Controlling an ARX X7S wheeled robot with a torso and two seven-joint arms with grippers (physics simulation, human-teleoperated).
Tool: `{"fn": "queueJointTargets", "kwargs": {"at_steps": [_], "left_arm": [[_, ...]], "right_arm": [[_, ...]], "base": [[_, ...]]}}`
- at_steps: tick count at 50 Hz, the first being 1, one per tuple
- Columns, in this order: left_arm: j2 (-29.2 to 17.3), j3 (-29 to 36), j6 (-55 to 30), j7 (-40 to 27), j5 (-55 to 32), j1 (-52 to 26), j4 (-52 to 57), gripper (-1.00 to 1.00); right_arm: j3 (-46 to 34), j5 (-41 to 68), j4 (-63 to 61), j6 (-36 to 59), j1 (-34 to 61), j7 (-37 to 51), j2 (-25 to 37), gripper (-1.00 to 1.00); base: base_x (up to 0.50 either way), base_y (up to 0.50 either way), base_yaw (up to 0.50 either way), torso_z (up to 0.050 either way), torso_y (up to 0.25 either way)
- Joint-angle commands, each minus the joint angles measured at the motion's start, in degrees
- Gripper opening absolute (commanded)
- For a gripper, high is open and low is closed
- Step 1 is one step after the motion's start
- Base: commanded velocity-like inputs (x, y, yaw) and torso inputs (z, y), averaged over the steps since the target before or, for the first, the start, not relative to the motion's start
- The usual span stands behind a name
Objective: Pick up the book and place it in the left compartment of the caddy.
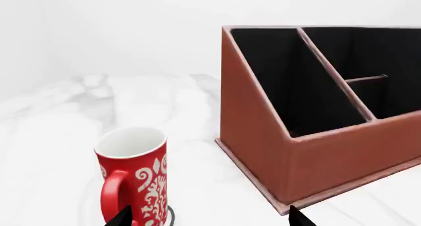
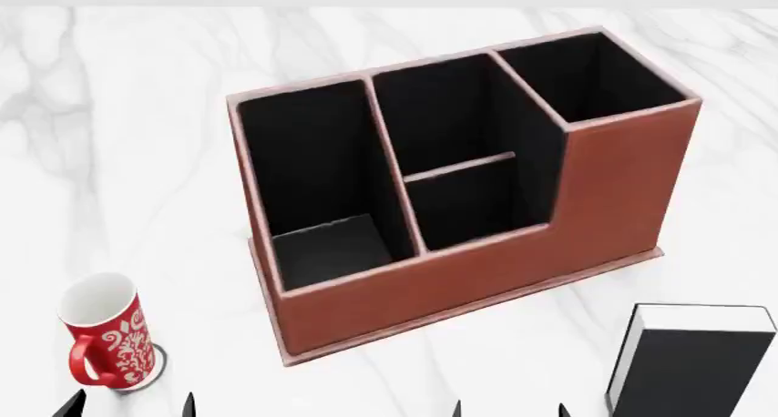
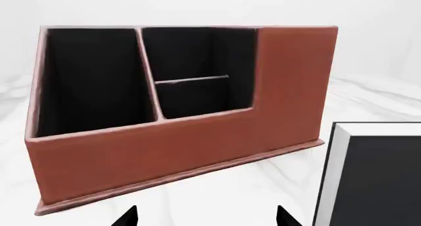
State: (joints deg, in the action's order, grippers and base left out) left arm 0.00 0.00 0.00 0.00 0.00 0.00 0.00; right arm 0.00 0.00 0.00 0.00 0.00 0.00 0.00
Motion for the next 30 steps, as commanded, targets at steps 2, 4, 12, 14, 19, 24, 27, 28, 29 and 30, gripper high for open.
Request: {"fn": "queueJointTargets", "kwargs": {"at_steps": [2,4,12,14,19,24,27,28,29,30], "left_arm": [[-1.2,1.4,0.0,-1.4,-1.1,0.1,0.2,1.0],[-1.6,2.0,0.3,-2.0,-1.3,0.0,-0.3,1.0],[-2.9,3.3,0.1,-4.8,-0.1,0.2,0.3,1.0],[-3.0,3.4,0.3,-5.2,-0.6,1.0,1.5,1.0],[-3.6,4.0,0.9,-5.0,-1.9,2.1,4.5,1.0],[-4.4,4.7,-0.9,-5.5,-1.8,3.8,11.0,1.0],[-5.1,5.2,-3.3,-5.7,-1.6,4.8,17.1,1.0],[-5.3,5.3,-4.4,-5.8,-1.6,5.2,19.6,1.0],[-5.5,5.4,-4.9,-5.9,-1.4,5.3,20.8,1.0],[-5.7,5.5,-5.3,-5.9,-1.4,5.6,22.0,1.0]], "right_arm": [[-1.5,1.6,-0.2,-0.2,-0.2,0.8,1.2,1.0],[-2.0,1.9,-0.3,0.0,-0.2,1.3,1.6,1.0],[-3.6,2.5,-0.2,-0.4,-0.4,2.7,2.7,1.0],[-4.3,1.4,-0.7,-0.5,-0.7,3.4,3.1,1.0],[-5.0,0.7,-4.6,1.2,-2.0,4.7,3.8,1.0],[-5.3,0.6,-10.7,3.6,-2.9,5.3,4.6,1.0],[-5.8,0.1,-15.7,6.3,-3.4,5.8,5.1,1.0],[-6.2,-0.3,-18.0,7.6,-3.6,5.8,5.3,1.0],[-6.5,-0.6,-19.3,8.4,-3.7,5.9,5.4,1.0],[-6.7,-0.9,-20.4,9.2,-3.7,6.0,5.5,1.0]], "base": [[0.0,0.0,0.0,0.0,0.0],[0.0,0.0,0.0,0.0,0.0],[0.0,0.0,0.0,0.0,0.0],[0.0,0.0,0.0,0.0,0.0],[0.0,0.0,0.0,0.0,0.0],[0.0,0.0,0.0,0.0,0.0],[0.0,0.0,0.0,0.0,0.0],[0.0,0.0,0.0,0.0,0.0],[0.0,0.0,0.0,0.0,0.0],[0.0,0.0,0.0,0.0,0.0]]}}
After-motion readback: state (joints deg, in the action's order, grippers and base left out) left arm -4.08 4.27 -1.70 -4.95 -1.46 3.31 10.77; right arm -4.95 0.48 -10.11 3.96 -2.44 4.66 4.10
